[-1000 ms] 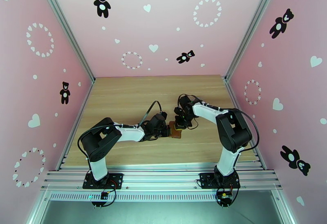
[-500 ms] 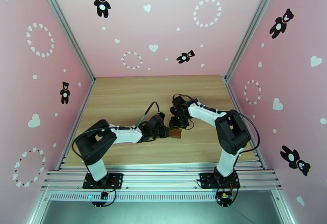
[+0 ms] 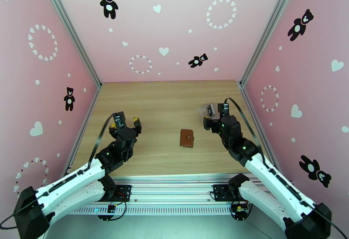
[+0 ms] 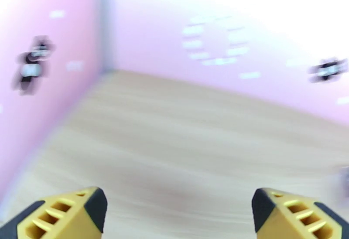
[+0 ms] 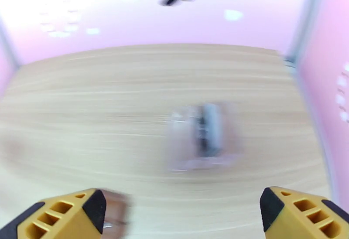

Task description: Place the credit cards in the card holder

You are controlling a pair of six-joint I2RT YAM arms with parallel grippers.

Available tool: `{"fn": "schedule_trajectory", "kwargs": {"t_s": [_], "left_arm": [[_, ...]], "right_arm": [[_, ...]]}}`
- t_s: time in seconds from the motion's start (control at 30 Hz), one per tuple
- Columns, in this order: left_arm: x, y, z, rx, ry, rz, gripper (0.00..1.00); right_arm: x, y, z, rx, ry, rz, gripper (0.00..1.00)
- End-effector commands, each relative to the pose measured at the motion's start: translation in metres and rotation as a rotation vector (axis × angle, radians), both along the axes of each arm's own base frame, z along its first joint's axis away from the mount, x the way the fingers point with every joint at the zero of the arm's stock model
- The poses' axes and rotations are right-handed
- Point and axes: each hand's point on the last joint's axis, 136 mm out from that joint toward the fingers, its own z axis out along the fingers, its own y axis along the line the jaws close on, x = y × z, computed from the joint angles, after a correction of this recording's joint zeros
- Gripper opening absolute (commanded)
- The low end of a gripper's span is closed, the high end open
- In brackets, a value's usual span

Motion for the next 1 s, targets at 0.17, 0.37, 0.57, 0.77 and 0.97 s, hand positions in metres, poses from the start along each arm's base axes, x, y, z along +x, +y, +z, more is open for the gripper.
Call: {"fn": "schedule_trajectory", "kwargs": {"t_s": [0.17, 0.37, 0.57, 0.77, 0.97], "left_arm": [[0.017, 0.041, -0.027, 0.051, -0.082, -0.097, 0.99], [0.058, 0.051, -0.038, 0.035, -0.072, -0.112, 0.99], [0.086, 0.037, -0.04, 0.028, -0.11, -0.222, 0.99], [0.112, 0.049, -0.067, -0.004, -0.041, -0.188, 0.98], [0.117, 0.052, -0.072, -0.054, 0.005, -0.214, 0.99]], "right_arm": [[0.034, -0.061, -0.026, -0.132, -0.068, -0.223, 0.99], [0.063, -0.086, -0.066, -0.069, -0.067, -0.312, 0.99], [0.077, -0.079, -0.071, -0.159, -0.173, -0.228, 0.96], [0.092, -0.069, -0.087, -0.142, -0.134, -0.148, 0.99], [0.092, -0.073, -0.092, -0.1, -0.089, -0.133, 0.99]]}}
